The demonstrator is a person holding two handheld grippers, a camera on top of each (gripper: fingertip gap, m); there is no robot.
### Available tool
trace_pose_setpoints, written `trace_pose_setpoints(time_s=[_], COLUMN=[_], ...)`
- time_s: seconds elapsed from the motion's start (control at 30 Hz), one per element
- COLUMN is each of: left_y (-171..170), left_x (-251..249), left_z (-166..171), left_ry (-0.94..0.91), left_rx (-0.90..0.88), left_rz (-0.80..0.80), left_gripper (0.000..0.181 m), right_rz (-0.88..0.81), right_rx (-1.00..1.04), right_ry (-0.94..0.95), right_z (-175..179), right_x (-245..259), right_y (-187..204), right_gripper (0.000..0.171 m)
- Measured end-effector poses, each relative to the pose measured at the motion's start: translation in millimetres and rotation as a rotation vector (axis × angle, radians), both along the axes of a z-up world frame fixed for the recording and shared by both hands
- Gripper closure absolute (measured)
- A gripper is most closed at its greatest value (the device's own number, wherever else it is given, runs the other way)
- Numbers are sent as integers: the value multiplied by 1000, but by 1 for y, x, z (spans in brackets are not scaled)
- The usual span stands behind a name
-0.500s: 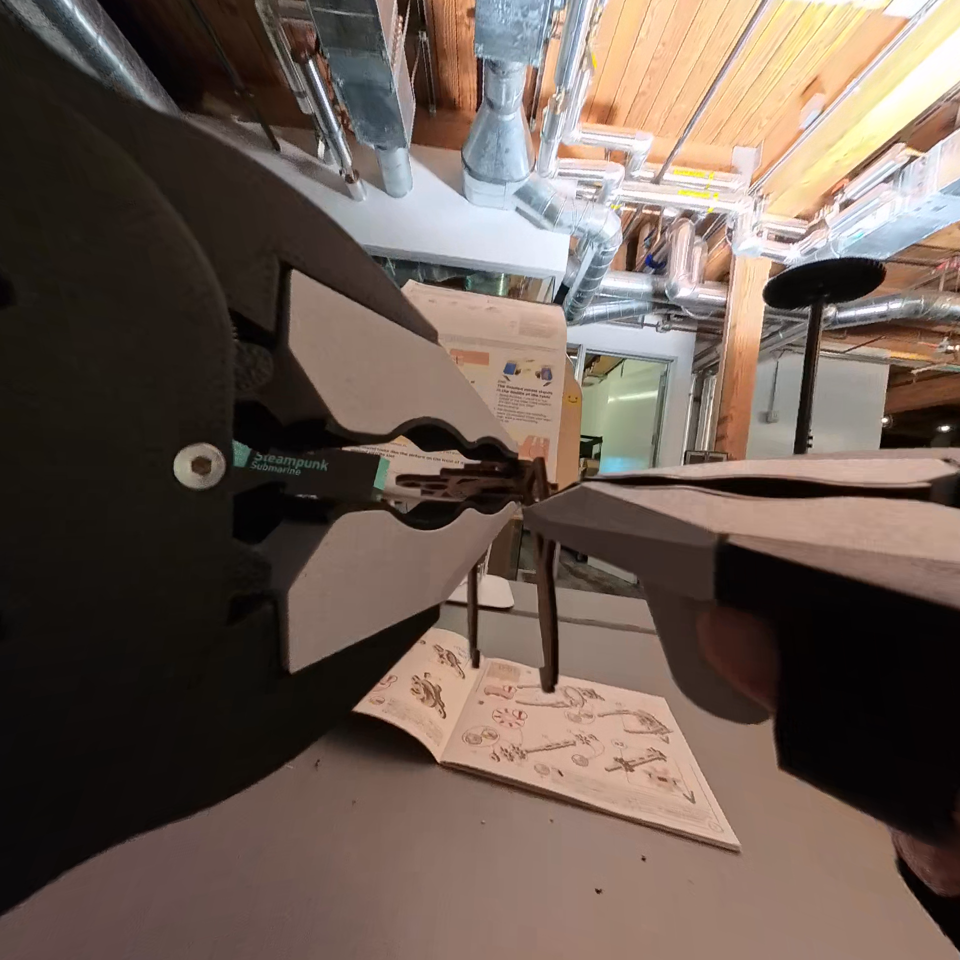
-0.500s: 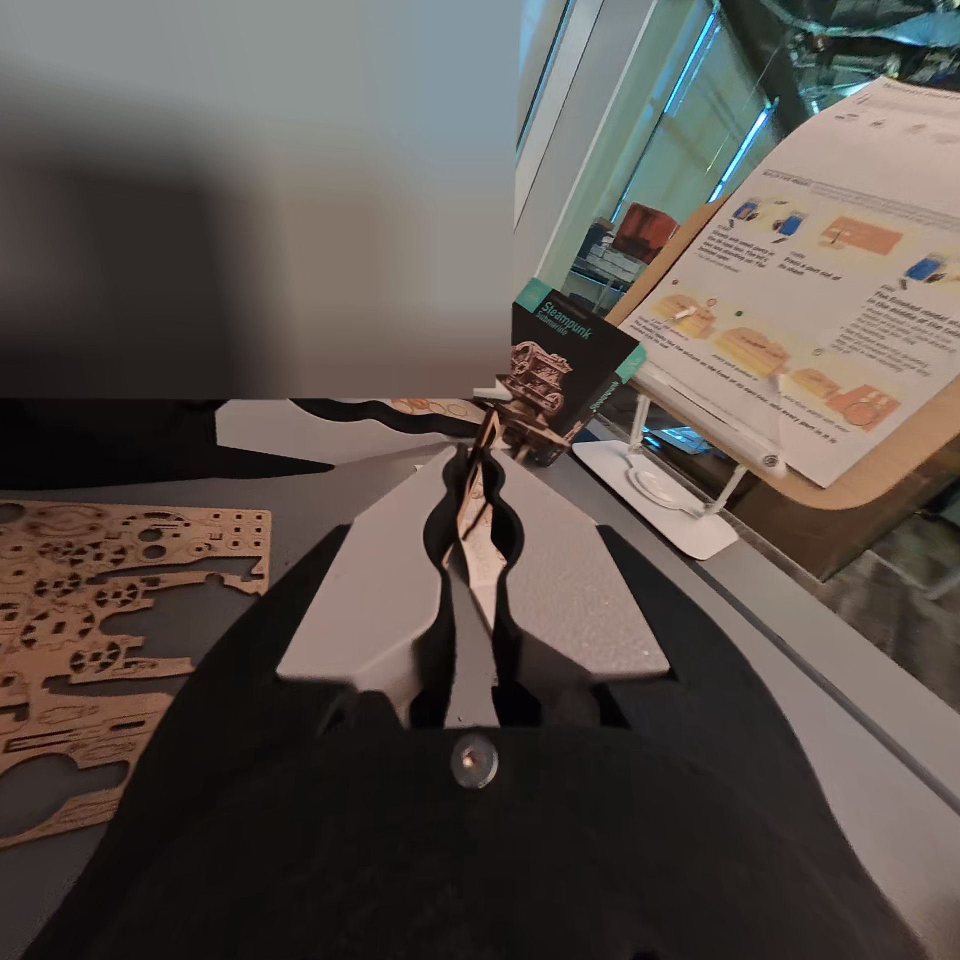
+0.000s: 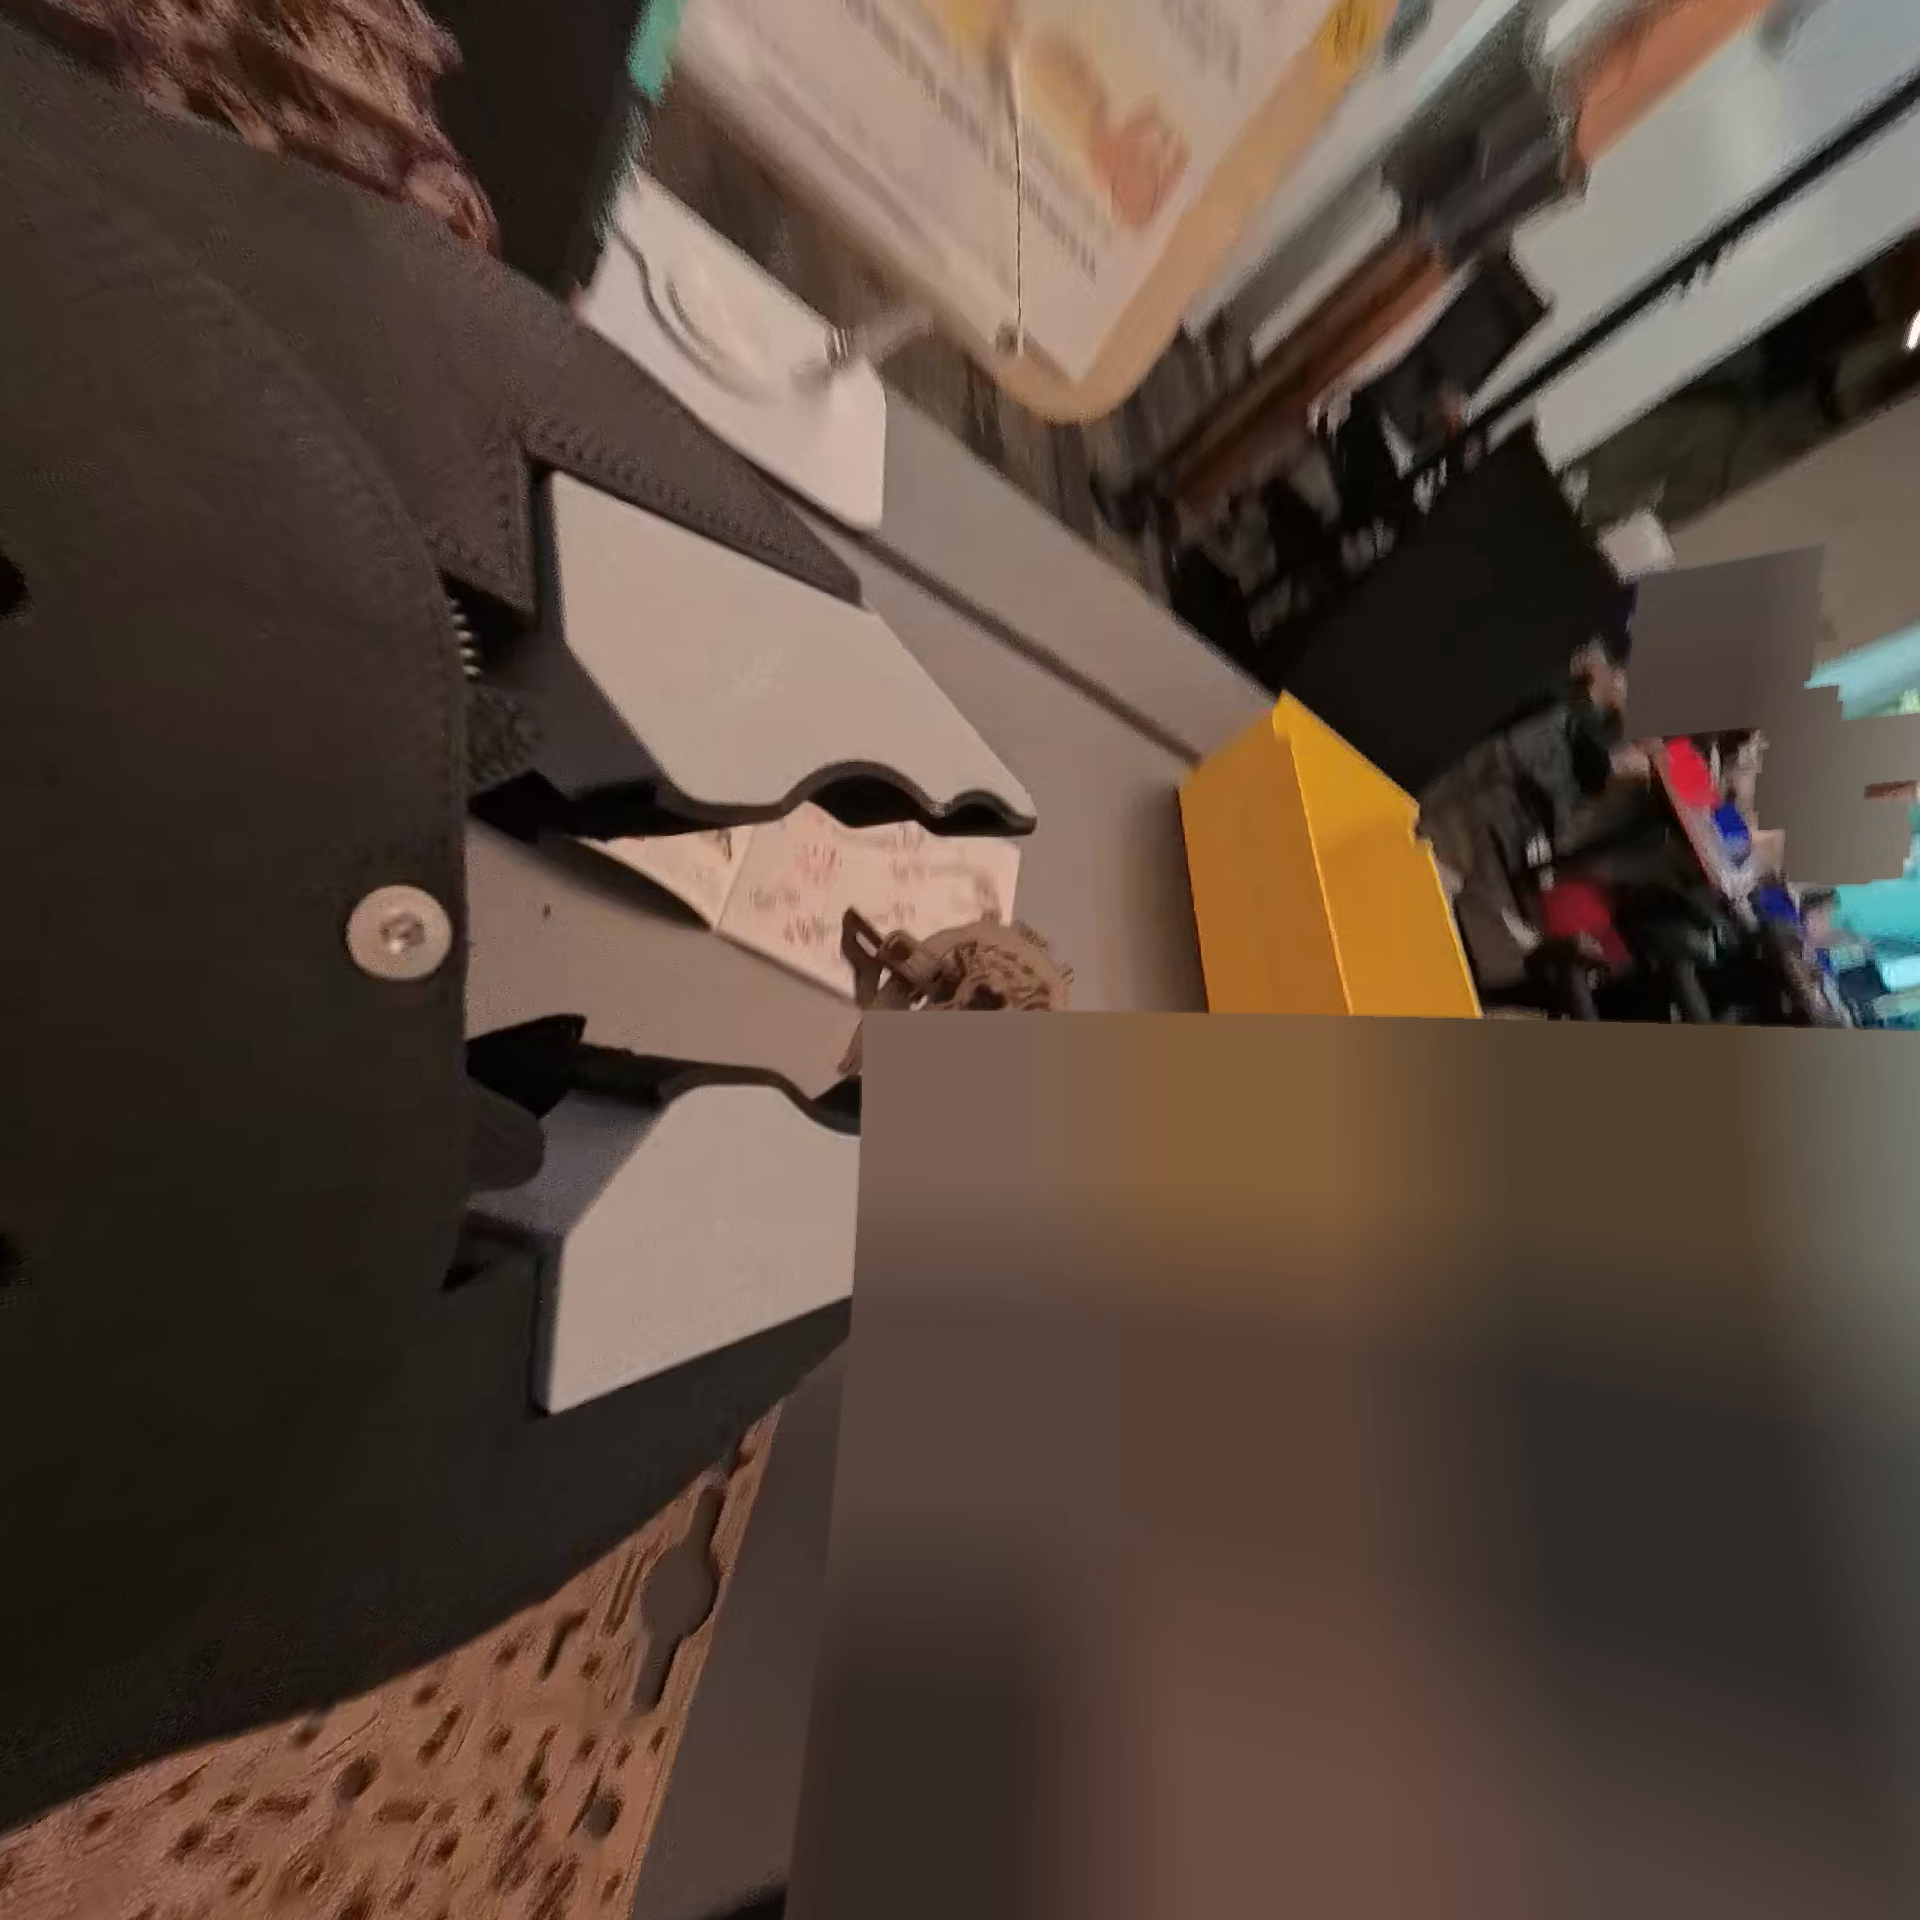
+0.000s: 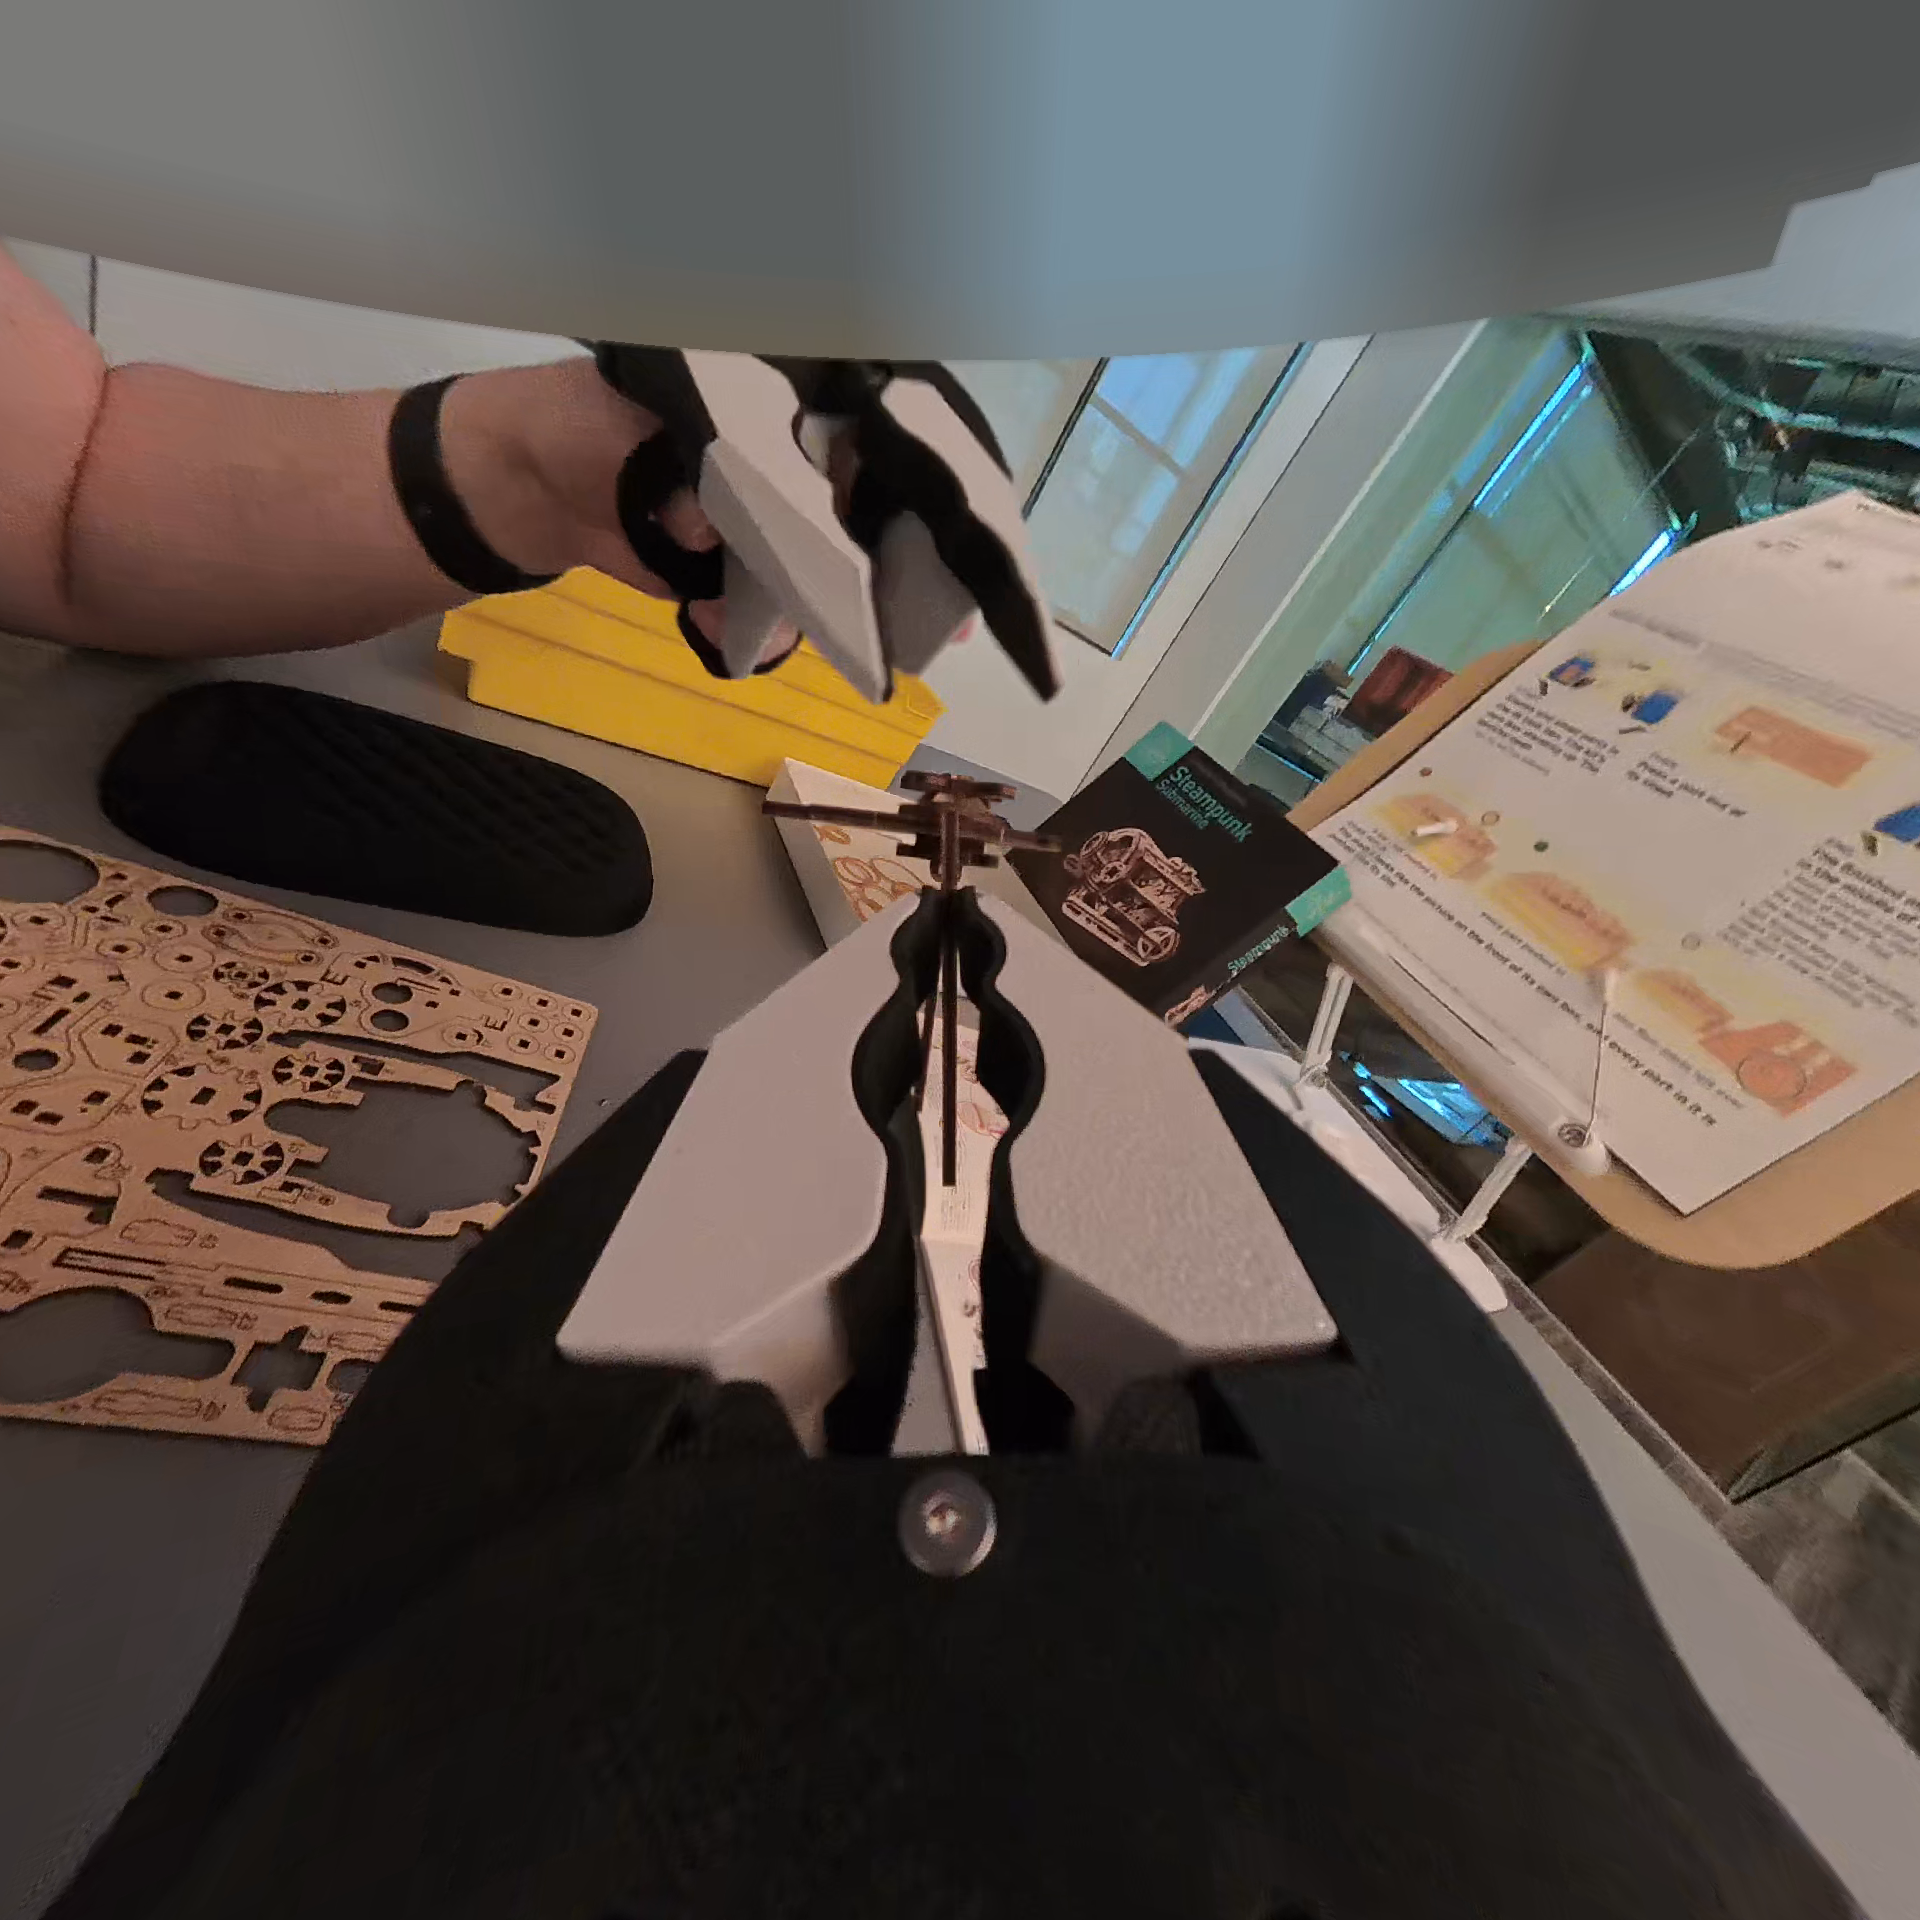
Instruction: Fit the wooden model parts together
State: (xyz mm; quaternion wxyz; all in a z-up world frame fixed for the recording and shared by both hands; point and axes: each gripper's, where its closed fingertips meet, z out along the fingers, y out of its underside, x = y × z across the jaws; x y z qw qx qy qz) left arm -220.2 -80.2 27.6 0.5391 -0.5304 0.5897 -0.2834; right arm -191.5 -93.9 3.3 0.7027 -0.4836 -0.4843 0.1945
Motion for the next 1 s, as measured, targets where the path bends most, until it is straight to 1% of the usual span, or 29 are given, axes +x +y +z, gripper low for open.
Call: trace_pose_setpoints(time_s=[0.03,0.1,0.17,0.23,0.3,0.37,0.43,0.53,0.6,0.7,0.8,0.87,0.93,1.0], left_y=[-5,-8,-11,-22,-24,-26,-27,-27,-29,-30,-30,-28,-24,-21], left_x=[0,1,2,3,5,6,7,9,9,9,8,8,11,14], left_z=[-5,-7,-9,-13,-19,-26,-31,-39,-41,-47,-63,-77,-88,-98], left_ry=[17,14,23,43,84,126,149,182,187,209,264,297,285,271], left_rx=[-22,25,106,166,214,244,277,282,278,273,242,232,230,204], left_rz=[-52,-84,-104,-160,-160,-168,-171,-172,-187,-201,-227,-236,-222,-224], left_gripper=[138,141,155,161,160,167,170,169,173,174,175,175,175,175], right_rz=[11,45,64,84,100,103,114,113,120,141,193,223,220,212], right_rx=[2,8,19,16,4,12,5,5,3,-2,-38,-110,-160,-228], right_ry=[-4,-15,-29,-40,-61,-69,-90,-128,-137,-157,-186,-206,-210,-260], right_z=[0,-2,-4,-6,-9,-10,-13,-18,-20,-23,-32,-41,-47,-58], right_x=[-1,-3,-5,-7,-9,-10,-12,-13,-14,-14,-16,-18,-18,-17], right_y=[-1,-5,-7,-10,-11,-12,-14,-14,-15,-16,-20,-20,-16,-12], right_gripper=[171,171,171,171,171,171,170,171,171,171,171,171,170,171])
